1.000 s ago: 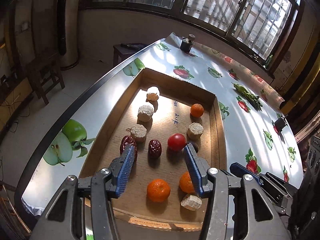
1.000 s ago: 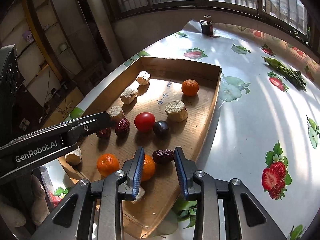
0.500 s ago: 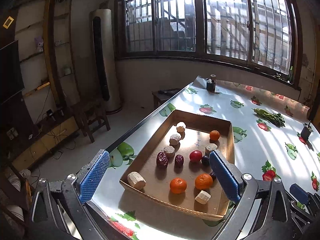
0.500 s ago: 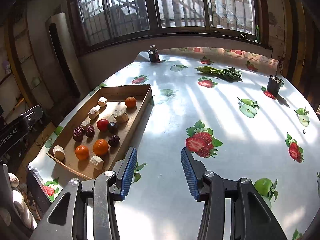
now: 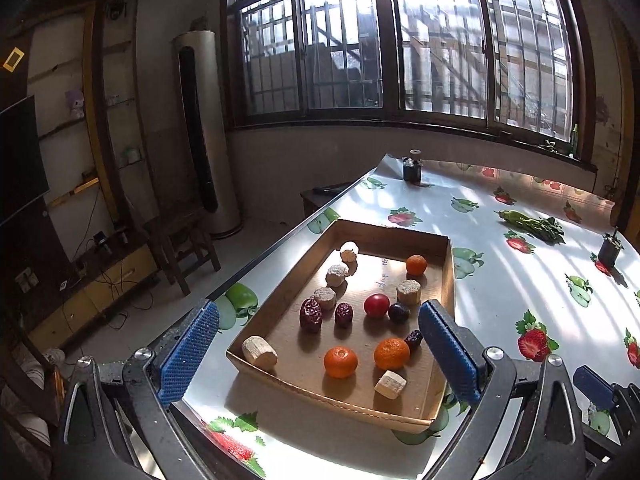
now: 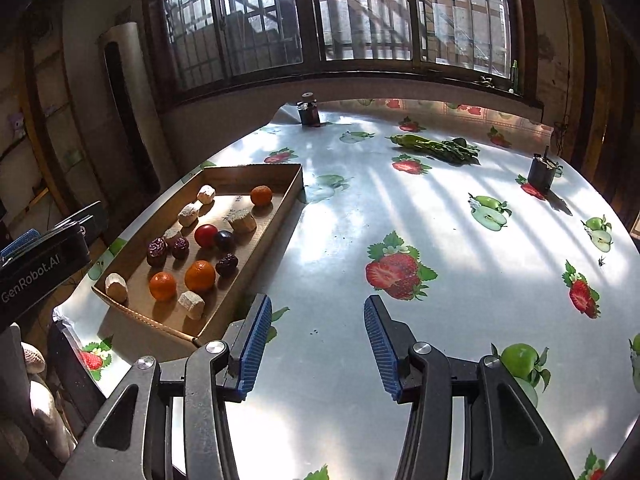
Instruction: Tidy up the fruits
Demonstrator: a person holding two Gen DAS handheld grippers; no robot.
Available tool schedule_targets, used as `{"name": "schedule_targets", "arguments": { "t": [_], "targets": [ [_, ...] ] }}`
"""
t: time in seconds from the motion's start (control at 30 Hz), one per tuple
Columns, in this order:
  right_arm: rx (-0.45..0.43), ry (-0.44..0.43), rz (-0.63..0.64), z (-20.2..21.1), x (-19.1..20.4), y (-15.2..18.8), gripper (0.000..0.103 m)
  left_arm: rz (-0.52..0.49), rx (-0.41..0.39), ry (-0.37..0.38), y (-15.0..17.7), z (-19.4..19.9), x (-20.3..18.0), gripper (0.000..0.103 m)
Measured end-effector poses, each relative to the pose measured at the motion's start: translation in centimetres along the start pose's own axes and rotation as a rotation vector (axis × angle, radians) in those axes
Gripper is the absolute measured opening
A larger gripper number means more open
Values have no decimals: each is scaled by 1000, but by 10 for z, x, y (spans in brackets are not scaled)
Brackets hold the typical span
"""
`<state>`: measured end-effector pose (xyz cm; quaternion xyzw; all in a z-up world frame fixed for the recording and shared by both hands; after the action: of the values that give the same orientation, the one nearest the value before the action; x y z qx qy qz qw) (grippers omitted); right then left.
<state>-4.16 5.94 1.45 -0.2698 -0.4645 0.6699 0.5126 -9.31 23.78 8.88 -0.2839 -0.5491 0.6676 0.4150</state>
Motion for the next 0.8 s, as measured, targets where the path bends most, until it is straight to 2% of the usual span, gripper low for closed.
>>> {"name": "schedule_targets", "arguments": {
  "t": [0.13, 0.2, 0.6, 0.8],
  "targets": [
    [-21, -5, 13, 2, 4, -2, 52, 54, -53, -75, -2, 14, 11, 102],
    [-26, -8, 28, 2, 7, -2, 52, 105, -66, -72, 0, 15, 15, 103],
    [-1, -42, 94, -5, 32, 5, 53, 104, 27, -20, 17, -2, 13, 103],
    [9, -52, 129, -11, 46, 5, 53, 106, 73, -35, 26, -13, 24, 103]
  ]
}}
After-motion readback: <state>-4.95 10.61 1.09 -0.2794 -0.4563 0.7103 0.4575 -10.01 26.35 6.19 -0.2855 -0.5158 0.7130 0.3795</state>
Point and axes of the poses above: each gripper's, at about its wrist camera, not at the fingertips, and z roughly against the way its jaws point, x to its left, y to its underside, the point moved 8 cm from there along -z, roughly the way its jaws point, and after that the axes turned 15 degrees about -x, right-handed, at the moved point
